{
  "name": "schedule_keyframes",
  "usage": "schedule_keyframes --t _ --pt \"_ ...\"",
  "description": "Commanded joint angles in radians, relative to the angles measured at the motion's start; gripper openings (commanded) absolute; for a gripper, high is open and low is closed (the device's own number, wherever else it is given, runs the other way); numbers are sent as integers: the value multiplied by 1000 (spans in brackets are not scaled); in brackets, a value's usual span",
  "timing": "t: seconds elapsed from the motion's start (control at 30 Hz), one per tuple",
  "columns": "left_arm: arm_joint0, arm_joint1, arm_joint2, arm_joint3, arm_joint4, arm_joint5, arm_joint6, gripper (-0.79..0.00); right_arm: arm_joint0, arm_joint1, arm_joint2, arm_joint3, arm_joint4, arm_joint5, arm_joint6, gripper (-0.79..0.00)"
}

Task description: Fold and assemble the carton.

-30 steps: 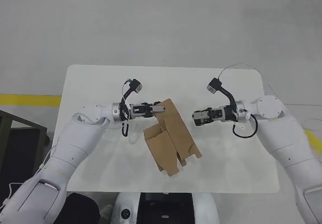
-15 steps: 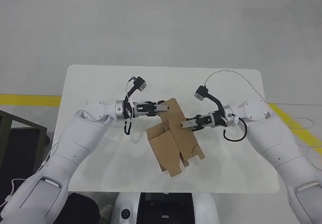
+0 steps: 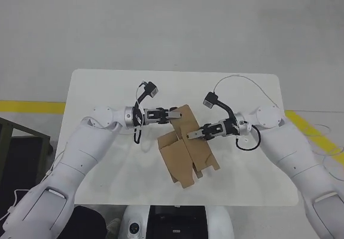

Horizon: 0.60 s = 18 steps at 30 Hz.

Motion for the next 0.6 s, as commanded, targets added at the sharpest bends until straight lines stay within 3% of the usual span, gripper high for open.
schedule_keyframes --t 0.0,0.13,0.27,0.3,0.33,0.37,0.4,0.57 --pt "1 0 -3 -1 -3 0 -2 -785 1 0 -1 0 1 0 0 -505" --pt "6 0 -10 -4 -9 1 -2 -785 4 -1 -3 0 5 0 0 -643" --pt "11 1 -19 -6 -11 3 -2 -763 5 -2 -6 -1 8 2 2 -711" --pt "12 1 -21 -8 -12 3 -3 -690 5 -2 -6 -1 8 3 3 -754" --pt "14 2 -23 -9 -15 2 -6 -474 5 -2 -7 -3 11 3 3 -785" --pt "16 2 -25 -11 -21 2 -12 -148 5 -3 -6 -5 17 3 3 -785" --pt "17 2 -28 -14 -28 3 -17 0 5 -3 -6 -8 23 2 2 -785" --pt "26 5 -51 -21 -64 3 -31 0 4 -4 -2 -16 49 6 6 -785"
